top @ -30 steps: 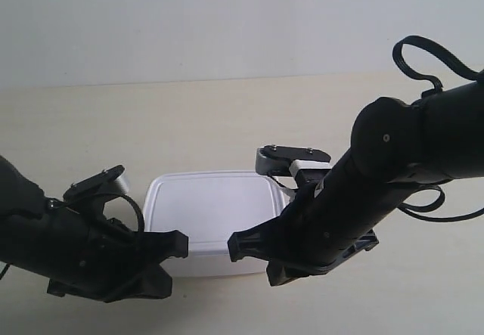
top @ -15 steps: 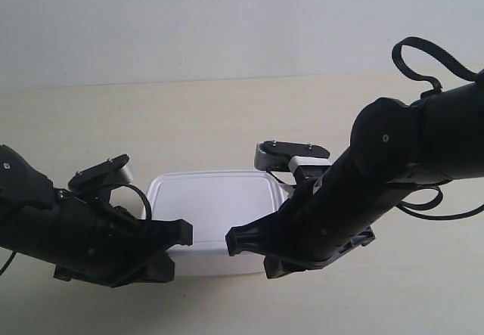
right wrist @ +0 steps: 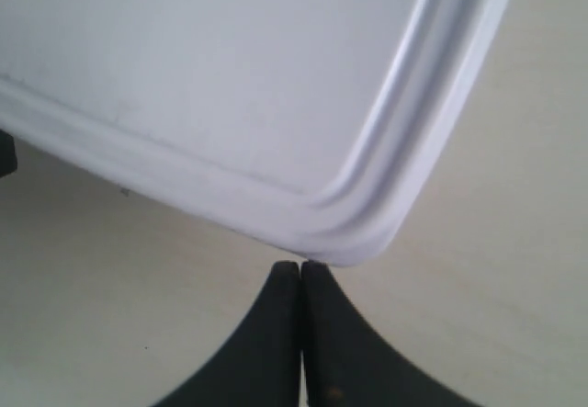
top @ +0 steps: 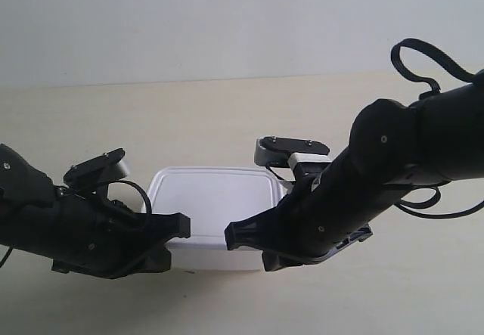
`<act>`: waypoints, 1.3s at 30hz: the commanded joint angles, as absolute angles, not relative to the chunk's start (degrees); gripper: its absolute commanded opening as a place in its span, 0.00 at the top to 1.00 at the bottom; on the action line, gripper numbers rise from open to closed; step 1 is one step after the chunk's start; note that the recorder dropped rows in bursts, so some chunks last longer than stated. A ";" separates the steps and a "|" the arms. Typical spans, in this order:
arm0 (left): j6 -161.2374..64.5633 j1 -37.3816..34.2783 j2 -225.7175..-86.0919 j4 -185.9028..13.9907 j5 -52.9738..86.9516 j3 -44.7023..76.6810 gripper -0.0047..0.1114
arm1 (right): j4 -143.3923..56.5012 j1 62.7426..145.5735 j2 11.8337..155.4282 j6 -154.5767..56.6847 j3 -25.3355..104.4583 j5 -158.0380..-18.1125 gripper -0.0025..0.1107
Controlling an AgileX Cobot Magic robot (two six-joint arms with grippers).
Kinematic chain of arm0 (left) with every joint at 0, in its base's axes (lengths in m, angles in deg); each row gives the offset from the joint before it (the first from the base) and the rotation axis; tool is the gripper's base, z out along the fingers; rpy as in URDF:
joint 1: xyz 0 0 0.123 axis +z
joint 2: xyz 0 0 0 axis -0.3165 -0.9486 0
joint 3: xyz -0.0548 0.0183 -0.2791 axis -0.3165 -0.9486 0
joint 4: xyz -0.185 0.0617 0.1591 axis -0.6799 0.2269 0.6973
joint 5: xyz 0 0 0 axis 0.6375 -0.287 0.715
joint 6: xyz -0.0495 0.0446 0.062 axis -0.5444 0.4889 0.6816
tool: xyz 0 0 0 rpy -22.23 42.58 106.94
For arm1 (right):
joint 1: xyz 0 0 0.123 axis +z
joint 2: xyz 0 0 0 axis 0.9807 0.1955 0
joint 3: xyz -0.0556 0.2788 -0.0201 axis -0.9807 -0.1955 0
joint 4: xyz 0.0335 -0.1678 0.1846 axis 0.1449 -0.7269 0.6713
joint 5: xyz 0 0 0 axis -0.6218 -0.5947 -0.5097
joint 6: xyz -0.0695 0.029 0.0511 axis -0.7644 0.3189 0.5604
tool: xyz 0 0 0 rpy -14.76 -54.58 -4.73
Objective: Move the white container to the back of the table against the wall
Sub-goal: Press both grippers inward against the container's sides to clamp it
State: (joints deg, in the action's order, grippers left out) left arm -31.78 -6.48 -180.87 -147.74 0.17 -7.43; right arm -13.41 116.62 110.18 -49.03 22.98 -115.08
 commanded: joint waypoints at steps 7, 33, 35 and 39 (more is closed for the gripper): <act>-31.45 -6.76 -180.82 -148.29 2.63 -6.93 0.96 | -13.42 116.69 112.87 -49.77 23.05 -110.93 0.98; -28.73 -6.76 -188.17 -148.25 3.56 1.02 0.96 | -13.60 114.00 116.55 -49.77 25.60 -104.25 0.98; -28.73 -6.76 -188.75 -148.77 3.80 1.49 0.96 | -13.60 113.73 116.65 -50.09 26.52 -105.10 0.98; -28.73 -6.76 -188.91 -149.08 5.51 2.54 0.96 | -13.60 113.58 116.65 -50.37 27.52 -104.56 0.98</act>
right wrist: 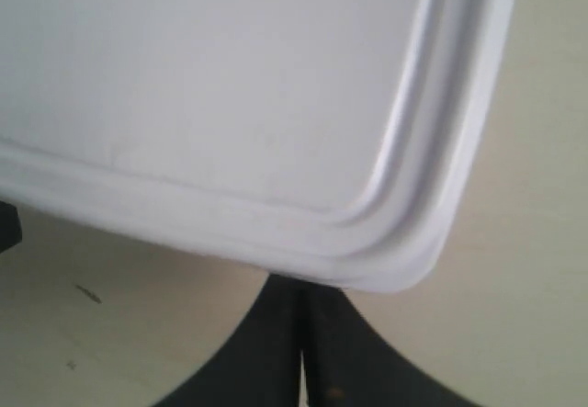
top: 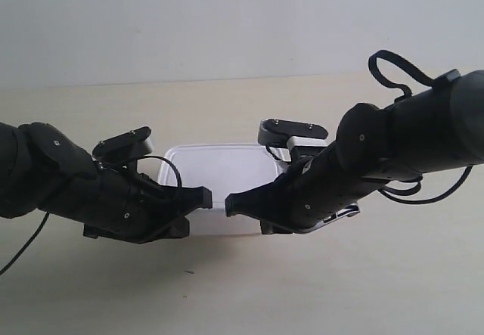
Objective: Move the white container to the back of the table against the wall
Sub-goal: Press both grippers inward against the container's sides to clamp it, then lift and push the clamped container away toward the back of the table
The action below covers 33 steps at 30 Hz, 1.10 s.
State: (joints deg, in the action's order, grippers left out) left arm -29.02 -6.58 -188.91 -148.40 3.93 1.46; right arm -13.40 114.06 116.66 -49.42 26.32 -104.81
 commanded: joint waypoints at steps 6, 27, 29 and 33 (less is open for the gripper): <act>-28.73 -6.76 -189.19 -149.08 6.61 3.66 0.96 | -13.81 111.91 117.19 -50.47 27.78 -104.02 0.98; -28.73 -6.76 -190.79 -149.08 8.66 4.97 0.96 | -13.70 110.06 121.98 -51.72 35.12 -107.05 0.98; -28.73 -6.76 -190.95 -148.78 9.85 5.39 0.96 | -13.70 110.06 122.73 -51.72 35.89 -106.84 0.98; -28.73 -6.76 -192.10 -148.64 10.04 6.69 0.96 | -13.81 110.06 123.12 -51.72 36.79 -106.81 0.98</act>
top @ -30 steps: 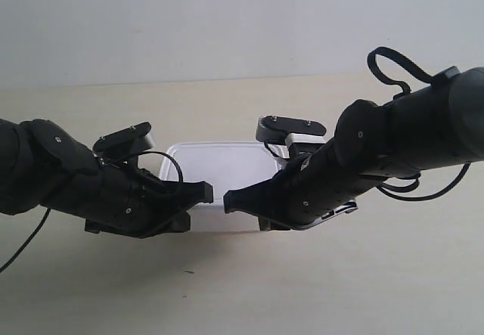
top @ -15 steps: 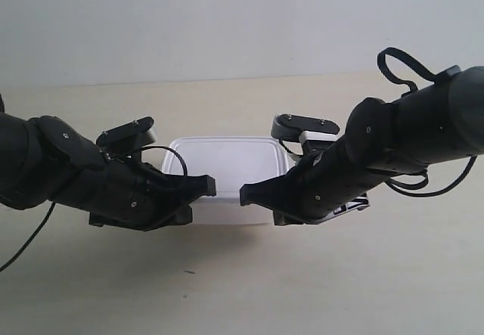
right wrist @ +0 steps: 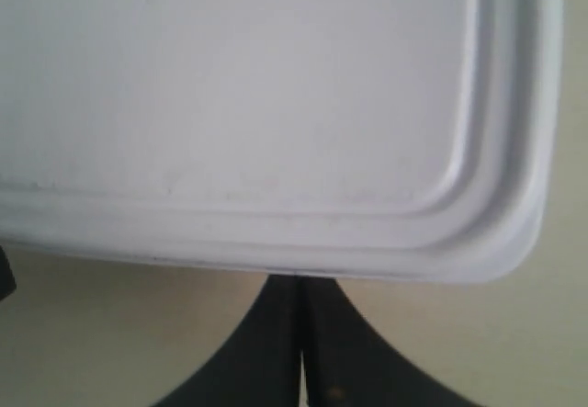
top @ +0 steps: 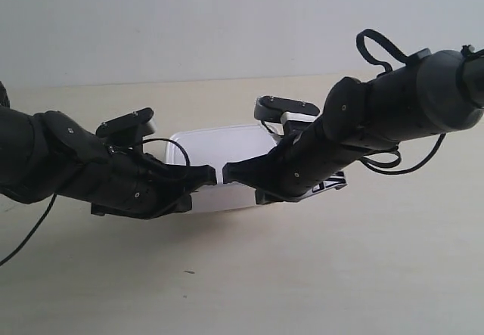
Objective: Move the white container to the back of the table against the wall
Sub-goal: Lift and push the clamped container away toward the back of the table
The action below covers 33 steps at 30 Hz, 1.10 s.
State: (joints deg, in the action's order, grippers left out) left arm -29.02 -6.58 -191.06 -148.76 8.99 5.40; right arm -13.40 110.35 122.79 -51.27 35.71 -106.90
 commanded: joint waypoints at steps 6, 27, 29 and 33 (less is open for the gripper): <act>-28.73 -6.76 -193.78 -148.64 10.01 8.33 0.96 | -13.81 109.35 123.23 -51.72 36.92 -106.34 0.98; -28.73 -6.76 -197.94 -148.27 12.43 13.39 0.96 | -14.02 105.62 126.67 -52.73 43.09 -108.27 0.98; -28.73 -6.76 -198.47 -148.27 12.61 13.78 0.96 | -14.16 104.65 126.82 -53.30 43.09 -108.88 0.98; -28.73 -6.76 -199.56 -148.27 13.33 14.89 0.96 | -15.06 102.89 127.17 -53.42 43.09 -109.16 0.98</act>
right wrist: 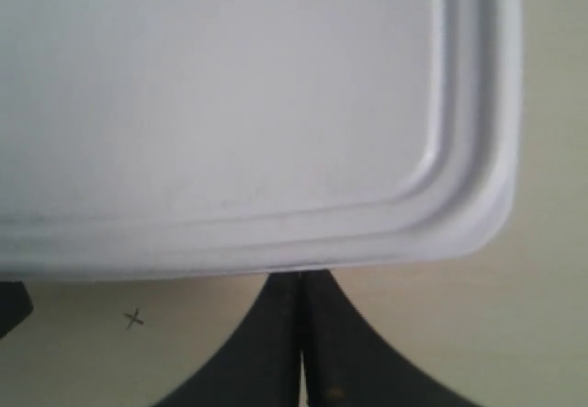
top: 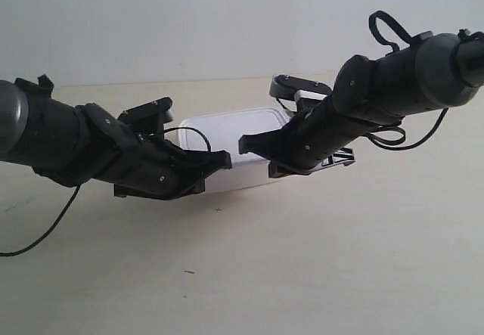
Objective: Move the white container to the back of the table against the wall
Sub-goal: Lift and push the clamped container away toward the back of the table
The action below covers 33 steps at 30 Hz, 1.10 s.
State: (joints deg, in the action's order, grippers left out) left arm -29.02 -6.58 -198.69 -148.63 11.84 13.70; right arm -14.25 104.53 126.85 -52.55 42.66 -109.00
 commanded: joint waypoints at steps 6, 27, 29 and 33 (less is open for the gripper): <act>-28.73 -6.76 -200.41 -148.27 14.75 17.10 0.96 | -15.10 101.67 128.71 -54.66 44.67 -109.27 0.98; -28.59 -3.30 -204.75 -147.61 16.50 24.65 0.96 | -16.40 99.75 136.12 -55.77 58.52 -114.97 0.98; -28.39 -2.93 -204.75 -146.80 16.50 25.62 0.96 | -16.40 99.65 137.23 -55.77 59.74 -115.43 0.98; -28.39 -2.68 -204.75 -144.01 16.99 27.23 0.96 | -16.40 99.65 137.86 -55.77 60.99 -114.95 0.98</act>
